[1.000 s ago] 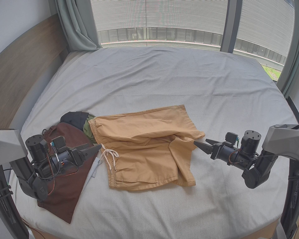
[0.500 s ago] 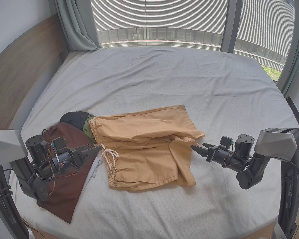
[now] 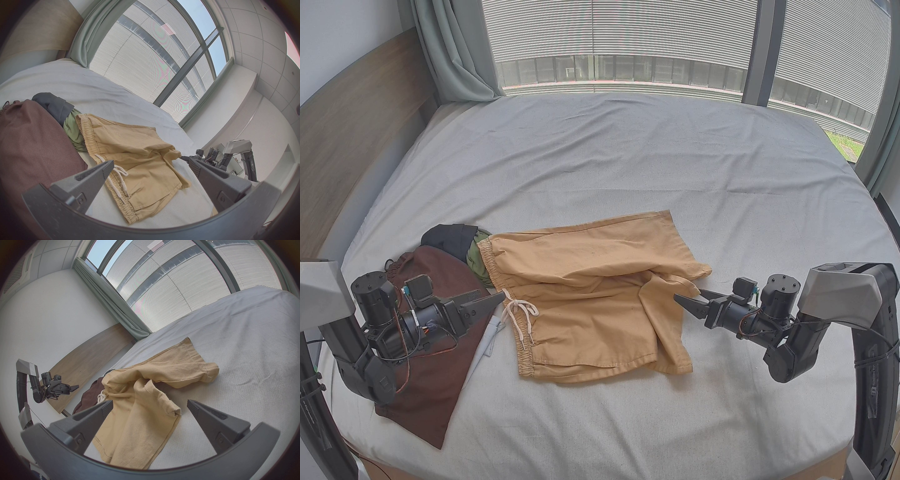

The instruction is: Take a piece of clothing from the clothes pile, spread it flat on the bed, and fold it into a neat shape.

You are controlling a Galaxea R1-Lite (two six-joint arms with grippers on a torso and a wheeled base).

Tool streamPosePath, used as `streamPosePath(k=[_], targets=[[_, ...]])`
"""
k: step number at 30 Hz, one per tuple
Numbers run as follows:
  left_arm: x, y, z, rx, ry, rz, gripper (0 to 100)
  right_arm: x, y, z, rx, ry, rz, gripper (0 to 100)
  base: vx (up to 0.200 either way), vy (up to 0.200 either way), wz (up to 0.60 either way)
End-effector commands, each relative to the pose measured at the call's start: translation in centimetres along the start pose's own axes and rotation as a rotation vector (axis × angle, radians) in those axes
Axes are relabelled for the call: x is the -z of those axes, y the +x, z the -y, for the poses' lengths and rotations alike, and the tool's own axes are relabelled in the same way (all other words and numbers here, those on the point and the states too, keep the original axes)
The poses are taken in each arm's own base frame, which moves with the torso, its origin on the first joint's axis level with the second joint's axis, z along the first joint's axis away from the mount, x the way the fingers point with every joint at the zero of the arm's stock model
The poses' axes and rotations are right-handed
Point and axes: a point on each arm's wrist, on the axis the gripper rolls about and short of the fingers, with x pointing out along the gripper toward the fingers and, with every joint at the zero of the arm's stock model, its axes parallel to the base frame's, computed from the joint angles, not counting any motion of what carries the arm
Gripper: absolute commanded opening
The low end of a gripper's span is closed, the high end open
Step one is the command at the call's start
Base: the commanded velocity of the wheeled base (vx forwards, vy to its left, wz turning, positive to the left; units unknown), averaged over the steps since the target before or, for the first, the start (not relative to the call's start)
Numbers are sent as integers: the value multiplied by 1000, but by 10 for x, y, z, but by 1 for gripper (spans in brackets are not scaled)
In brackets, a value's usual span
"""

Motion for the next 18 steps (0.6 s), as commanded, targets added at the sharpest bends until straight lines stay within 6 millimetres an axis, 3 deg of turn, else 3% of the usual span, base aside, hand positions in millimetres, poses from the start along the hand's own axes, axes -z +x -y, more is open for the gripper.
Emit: streamPosePath(k=[1, 5, 6, 18], targets=[[0, 0, 2, 6, 1, -2, 100, 3, 3, -1, -6, 1, -6, 100, 0, 0, 0], [1, 2, 4, 13, 1, -4, 100, 9, 9, 4, -8, -4, -5, 100, 0, 0, 0], [1, 2, 4, 13, 1, -4, 100, 9, 9, 4, -8, -6, -5, 0, 0, 0, 0], [1, 2, 4, 15, 1, -5, 100, -3, -1, 4, 10, -49, 13, 0, 0, 0, 0]])
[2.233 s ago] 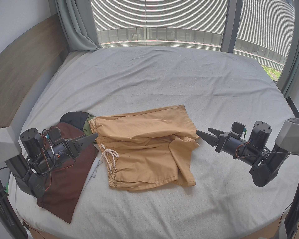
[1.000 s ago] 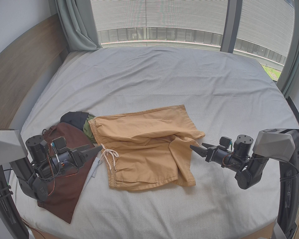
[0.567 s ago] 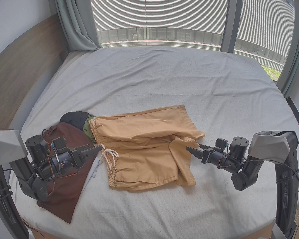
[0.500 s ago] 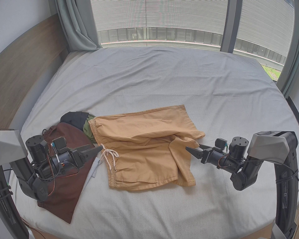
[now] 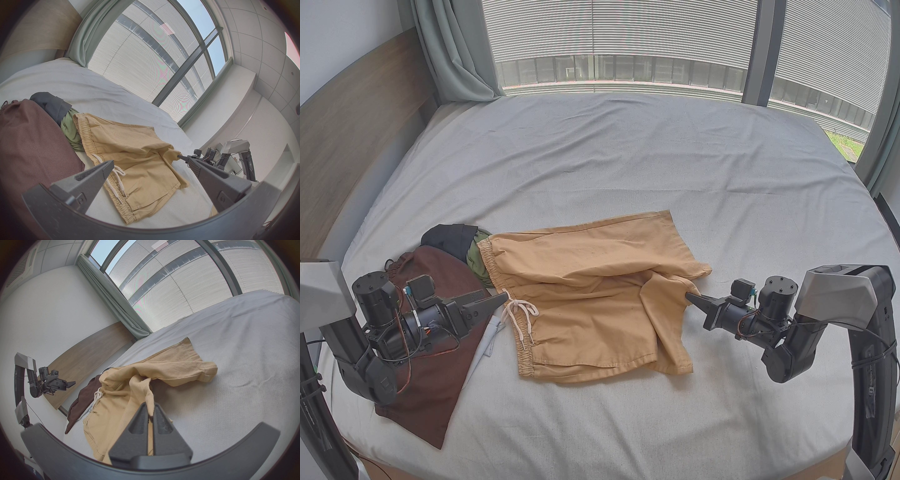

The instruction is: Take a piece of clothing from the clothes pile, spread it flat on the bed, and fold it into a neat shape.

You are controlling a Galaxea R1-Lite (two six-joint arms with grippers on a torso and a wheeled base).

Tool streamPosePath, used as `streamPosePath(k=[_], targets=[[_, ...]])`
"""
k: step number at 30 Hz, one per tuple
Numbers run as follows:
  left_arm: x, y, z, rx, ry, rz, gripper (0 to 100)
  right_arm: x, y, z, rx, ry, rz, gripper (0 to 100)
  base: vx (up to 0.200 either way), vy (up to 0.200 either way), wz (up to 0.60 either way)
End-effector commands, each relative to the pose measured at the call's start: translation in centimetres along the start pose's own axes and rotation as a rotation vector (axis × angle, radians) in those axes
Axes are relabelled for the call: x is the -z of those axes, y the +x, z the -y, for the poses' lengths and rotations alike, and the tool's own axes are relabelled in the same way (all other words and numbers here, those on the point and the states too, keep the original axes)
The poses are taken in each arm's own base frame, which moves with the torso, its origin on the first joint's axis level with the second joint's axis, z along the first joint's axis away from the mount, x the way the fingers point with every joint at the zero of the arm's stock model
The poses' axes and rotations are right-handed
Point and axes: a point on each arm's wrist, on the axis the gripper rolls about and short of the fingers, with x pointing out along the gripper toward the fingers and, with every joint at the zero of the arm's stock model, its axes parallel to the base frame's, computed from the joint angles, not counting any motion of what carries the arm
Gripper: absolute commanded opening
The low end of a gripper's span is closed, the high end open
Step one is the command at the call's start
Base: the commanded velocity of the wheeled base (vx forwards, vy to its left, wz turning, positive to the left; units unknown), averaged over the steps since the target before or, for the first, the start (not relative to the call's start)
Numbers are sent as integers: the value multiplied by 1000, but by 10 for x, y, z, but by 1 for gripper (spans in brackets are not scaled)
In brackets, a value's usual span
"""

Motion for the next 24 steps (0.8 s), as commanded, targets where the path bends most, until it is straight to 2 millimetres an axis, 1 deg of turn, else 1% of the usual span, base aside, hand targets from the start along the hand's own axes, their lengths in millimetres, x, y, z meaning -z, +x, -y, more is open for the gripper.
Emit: streamPosePath(k=[1, 2, 5, 9, 17, 20, 24], targets=[[0, 0, 0, 0, 1, 1, 100, -12, -9, -1, 12, -9, 16, 0, 0, 0, 0], [0, 0, 0, 1, 1, 1, 100, -18, -14, 1, 21, -11, 27, 0, 0, 0, 0], [0, 0, 0, 0, 1, 1, 100, -27, -21, 8, 46, -17, 50, 0, 0, 0, 0], [0, 0, 0, 0, 1, 1, 100, -29, -26, 17, 74, -14, 56, 0, 0, 0, 0], [0, 0, -1, -1, 0, -1, 100, -25, -24, 20, 76, -10, 51, 0, 0, 0, 0], [1, 0, -1, -3, -2, -2, 100, -22, -21, 25, 78, -11, 53, 0, 0, 0, 0], [1, 1, -2, -3, -2, -3, 100, -24, -19, 27, 77, -16, 66, 0, 0, 0, 0]])
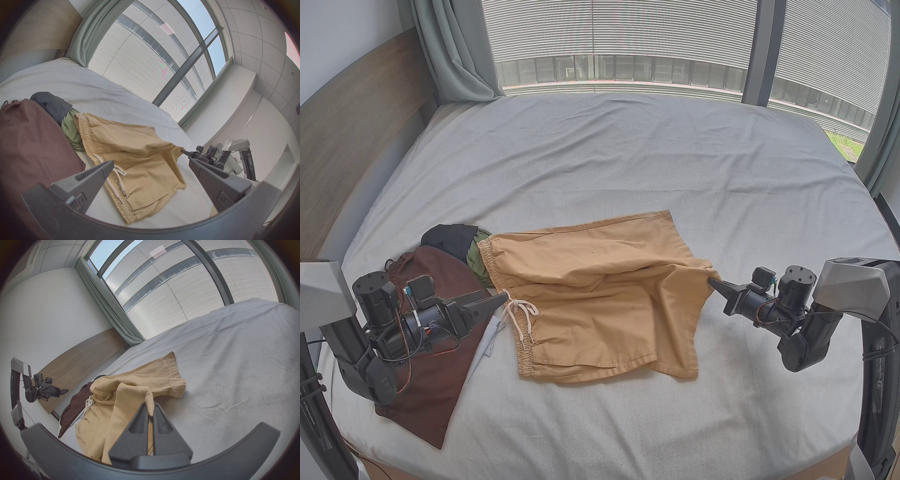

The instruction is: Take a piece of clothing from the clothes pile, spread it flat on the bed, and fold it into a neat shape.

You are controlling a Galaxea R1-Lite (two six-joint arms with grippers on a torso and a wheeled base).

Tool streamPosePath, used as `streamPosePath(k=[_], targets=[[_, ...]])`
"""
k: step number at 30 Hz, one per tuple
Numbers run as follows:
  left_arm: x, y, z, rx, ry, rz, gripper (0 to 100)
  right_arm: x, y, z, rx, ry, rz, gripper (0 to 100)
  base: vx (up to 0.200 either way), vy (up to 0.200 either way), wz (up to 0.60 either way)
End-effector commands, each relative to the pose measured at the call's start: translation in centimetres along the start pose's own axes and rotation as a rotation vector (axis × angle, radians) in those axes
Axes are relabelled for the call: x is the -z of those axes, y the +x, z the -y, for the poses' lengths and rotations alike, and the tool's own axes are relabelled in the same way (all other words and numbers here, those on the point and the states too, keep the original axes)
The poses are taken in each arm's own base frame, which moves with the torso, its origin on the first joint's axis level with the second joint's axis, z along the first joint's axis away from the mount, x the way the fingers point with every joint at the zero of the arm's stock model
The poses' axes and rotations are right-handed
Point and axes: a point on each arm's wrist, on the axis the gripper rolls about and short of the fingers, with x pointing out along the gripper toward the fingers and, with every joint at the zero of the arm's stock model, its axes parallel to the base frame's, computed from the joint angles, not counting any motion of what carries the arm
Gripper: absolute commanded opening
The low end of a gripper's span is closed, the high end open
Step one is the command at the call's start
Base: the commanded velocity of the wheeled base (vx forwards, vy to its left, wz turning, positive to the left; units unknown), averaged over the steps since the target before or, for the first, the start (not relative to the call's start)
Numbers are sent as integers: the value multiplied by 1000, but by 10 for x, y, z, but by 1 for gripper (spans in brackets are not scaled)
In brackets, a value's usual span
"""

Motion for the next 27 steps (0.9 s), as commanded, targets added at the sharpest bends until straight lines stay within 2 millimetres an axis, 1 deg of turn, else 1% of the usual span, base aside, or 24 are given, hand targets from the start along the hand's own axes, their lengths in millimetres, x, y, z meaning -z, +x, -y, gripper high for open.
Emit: streamPosePath(k=[1, 13, 14, 18, 20, 24, 25, 27], targets=[[1, 0, -1, -2, -2, -3, 100, 1, 2, 3, 2, 0, 4, 0, 0, 0, 0], [3, 1, -3, -5, -7, -8, 100, 3, 2, 3, 0, 0, -1, 0, 0, 0, 0], [3, 1, -3, -5, -7, -8, 100, 3, 2, 3, 1, 1, -2, 100, 0, 0, 0], [3, 1, -2, -4, -7, -9, 100, 1, 4, 3, -1, -5, 9, 100, 0, 0, 0], [3, 0, -3, -4, -9, -9, 100, -4, 3, 3, -2, -11, 21, 100, 0, 0, 0], [3, 0, -3, -1, -7, -11, 100, -9, -4, 4, 12, -11, 22, 100, 0, 0, 0], [4, -1, -3, 2, -9, -14, 100, -12, -10, 0, 14, -14, 17, 100, 0, 0, 0], [5, -2, -2, 2, -13, -19, 100, -9, -16, -3, 18, -7, -7, 100, 0, 0, 0]])
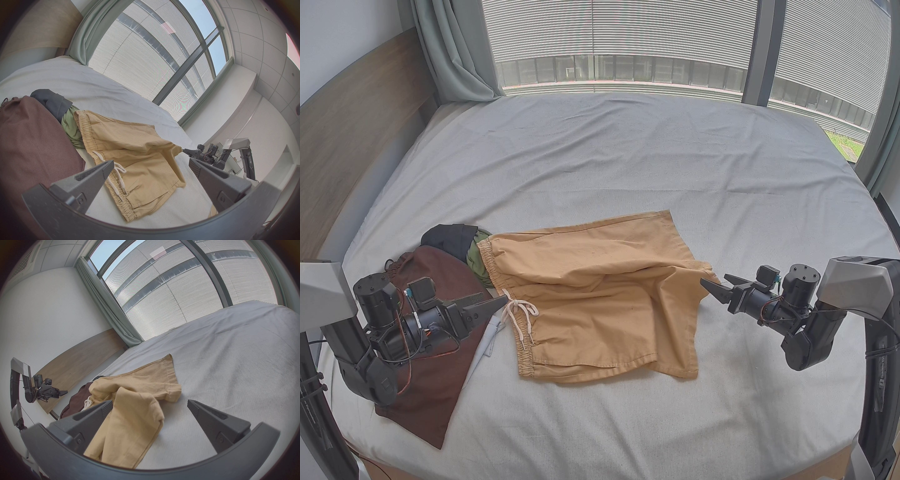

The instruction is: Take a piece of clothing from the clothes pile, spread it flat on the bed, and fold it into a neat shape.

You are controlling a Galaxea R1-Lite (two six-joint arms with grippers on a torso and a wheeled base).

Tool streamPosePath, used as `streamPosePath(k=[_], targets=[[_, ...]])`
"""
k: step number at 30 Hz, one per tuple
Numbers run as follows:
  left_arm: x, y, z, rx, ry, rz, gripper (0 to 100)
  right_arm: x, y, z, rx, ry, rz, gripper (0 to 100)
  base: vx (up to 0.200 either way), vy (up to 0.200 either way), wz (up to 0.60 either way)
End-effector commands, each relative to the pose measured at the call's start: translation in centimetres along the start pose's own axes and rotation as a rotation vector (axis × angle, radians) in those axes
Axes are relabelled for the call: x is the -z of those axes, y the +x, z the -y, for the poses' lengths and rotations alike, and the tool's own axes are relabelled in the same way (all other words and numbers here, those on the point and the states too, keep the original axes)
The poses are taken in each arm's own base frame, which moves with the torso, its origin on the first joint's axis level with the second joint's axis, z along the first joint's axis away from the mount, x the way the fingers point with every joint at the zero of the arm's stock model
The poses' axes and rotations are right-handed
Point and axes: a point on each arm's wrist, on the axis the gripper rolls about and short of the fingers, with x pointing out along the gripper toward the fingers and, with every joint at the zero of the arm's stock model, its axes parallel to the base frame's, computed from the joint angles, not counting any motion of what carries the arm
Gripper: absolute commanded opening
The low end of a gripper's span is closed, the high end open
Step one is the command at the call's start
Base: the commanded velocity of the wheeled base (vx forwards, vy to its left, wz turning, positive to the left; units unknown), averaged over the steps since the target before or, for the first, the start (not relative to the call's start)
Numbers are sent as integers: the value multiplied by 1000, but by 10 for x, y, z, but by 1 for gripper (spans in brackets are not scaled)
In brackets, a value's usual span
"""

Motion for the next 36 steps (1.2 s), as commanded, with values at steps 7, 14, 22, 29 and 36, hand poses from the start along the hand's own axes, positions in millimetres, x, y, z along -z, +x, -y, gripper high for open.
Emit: streamPosePath(k=[7, 14, 22, 29, 36], targets=[[8, -6, 3, 36, -27, -45, 100, 19, -21, -20, -3, 35, -110, 100, 0, 0, 0], [15, -14, 3, 79, -56, -91, 100, 35, -38, -42, -33, 70, -211, 100, 0, 0, 0], [31, -12, -5, 57, -104, -138, 100, 38, -37, -51, -52, 70, -225, 100, 0, 0, 0], [58, -4, -20, 35, -86, -208, 100, 36, -37, -51, -55, 68, -219, 100, 0, 0, 0], [73, 1, -23, 26, -99, -251, 100, 35, -36, -52, -57, 65, -213, 100, 0, 0, 0]])
